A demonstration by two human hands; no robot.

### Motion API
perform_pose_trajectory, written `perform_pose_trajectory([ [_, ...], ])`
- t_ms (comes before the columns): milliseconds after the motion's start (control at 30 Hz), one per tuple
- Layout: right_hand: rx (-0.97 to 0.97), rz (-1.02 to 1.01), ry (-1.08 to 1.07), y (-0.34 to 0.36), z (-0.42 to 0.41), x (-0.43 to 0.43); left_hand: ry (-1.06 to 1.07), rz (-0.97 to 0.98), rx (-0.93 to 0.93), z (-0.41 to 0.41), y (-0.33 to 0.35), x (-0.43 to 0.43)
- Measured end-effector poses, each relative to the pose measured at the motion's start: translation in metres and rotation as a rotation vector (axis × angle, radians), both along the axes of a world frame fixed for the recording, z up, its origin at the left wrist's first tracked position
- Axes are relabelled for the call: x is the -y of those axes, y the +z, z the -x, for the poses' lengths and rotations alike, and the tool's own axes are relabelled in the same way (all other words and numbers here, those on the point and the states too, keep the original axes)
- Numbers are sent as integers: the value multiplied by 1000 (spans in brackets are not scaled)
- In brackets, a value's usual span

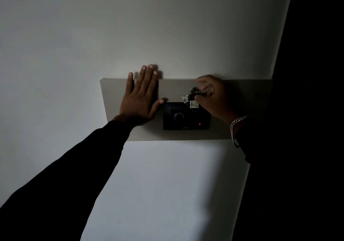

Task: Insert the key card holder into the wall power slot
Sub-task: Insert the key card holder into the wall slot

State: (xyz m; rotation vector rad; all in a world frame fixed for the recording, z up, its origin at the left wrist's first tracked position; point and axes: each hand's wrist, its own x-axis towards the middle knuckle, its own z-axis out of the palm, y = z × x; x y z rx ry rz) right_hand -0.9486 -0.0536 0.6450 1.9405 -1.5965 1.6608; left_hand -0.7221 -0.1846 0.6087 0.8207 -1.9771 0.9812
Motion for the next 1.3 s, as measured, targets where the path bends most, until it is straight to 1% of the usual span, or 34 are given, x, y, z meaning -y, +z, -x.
perform_pose_trajectory([
  [100,-244,13,-64,11,-2,1,5,13,-1,0,-1,1],
  [200,-329,12,-64,15,-5,6,-4,17,1,-2,0,1],
  [333,-327,46,-55,17,-2,9,4,19,7,-1,1,1],
  [633,-251,71,-39,12,6,8,9,47,-7,1,-2,6],
  [867,-260,69,-21,12,11,9,16,49,-21,3,-4,9],
  [1033,-242,65,68,-1,9,12,25,35,-16,3,-3,8],
  [1167,-228,96,45,-4,12,13,23,29,2,1,-4,8],
  [1300,-273,84,47,-2,14,12,36,3,13,1,-3,9],
])
